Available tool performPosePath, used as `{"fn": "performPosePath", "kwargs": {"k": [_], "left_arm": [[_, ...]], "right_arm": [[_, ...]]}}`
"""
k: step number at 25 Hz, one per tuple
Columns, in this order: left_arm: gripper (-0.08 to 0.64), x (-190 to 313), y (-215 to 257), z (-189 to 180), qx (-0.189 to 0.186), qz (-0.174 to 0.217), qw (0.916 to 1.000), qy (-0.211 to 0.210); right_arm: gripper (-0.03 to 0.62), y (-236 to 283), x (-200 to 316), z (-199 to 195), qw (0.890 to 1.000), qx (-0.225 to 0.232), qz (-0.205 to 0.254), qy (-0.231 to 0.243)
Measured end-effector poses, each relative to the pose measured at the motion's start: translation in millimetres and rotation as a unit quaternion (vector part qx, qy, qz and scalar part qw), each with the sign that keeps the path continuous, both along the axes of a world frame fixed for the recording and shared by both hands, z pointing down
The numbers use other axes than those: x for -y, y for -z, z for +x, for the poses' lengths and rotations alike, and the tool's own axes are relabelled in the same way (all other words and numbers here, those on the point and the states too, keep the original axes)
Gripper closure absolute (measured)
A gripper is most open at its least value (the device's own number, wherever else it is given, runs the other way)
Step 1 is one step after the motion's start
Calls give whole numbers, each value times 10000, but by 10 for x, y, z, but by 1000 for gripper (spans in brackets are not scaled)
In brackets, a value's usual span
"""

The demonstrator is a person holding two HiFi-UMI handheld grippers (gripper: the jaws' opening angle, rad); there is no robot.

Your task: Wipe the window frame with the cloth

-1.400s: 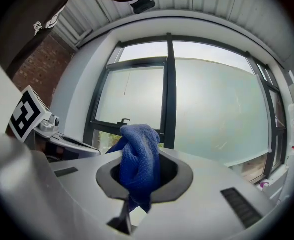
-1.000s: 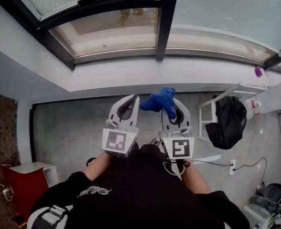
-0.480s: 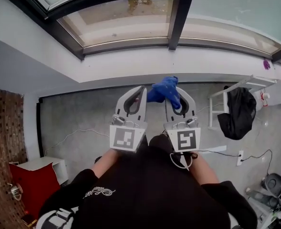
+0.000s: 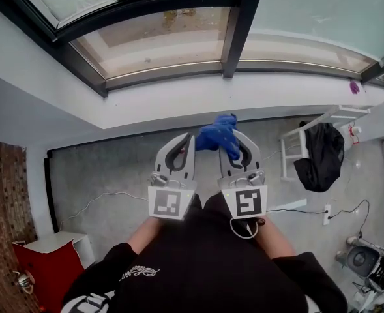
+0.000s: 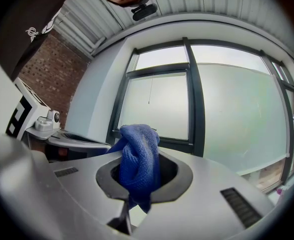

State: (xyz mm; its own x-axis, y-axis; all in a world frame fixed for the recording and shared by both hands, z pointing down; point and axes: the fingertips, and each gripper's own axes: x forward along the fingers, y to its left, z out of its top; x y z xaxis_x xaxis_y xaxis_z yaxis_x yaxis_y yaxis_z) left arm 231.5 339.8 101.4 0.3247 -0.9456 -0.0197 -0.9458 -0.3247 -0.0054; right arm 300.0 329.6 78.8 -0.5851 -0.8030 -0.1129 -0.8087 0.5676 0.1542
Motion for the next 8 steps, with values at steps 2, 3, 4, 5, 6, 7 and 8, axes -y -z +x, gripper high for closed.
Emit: {"fn": "performPosePath", "kwargs": {"k": [2,3,4,5,6,7,8], "left_arm": [[555,11,-15,-31,-37,-29,10000,17],[555,11,-22,-28,-51,-40,10000,22],[555,5,-27,-5,-53,-40,10000,20],[555,3,-29,20,-42,-29,10000,13],[555,11,-28,32,-27,-15,10000,3],[555,28,-28,30,-11,-2,10000,-8],[555,47,-27,22,4,9,10000,-20]], "right_arm": [[566,-16,5,-14,10000,-17,-6,-26],[566,-25,1,-9,10000,-18,-17,-35],[566,-31,-7,14,10000,-15,-19,-44],[566,-33,-10,41,10000,-9,-12,-54],[566,-34,-5,60,10000,-2,-1,-66],[566,-33,5,72,10000,6,10,-79],[566,-32,16,82,10000,14,21,-93]]}}
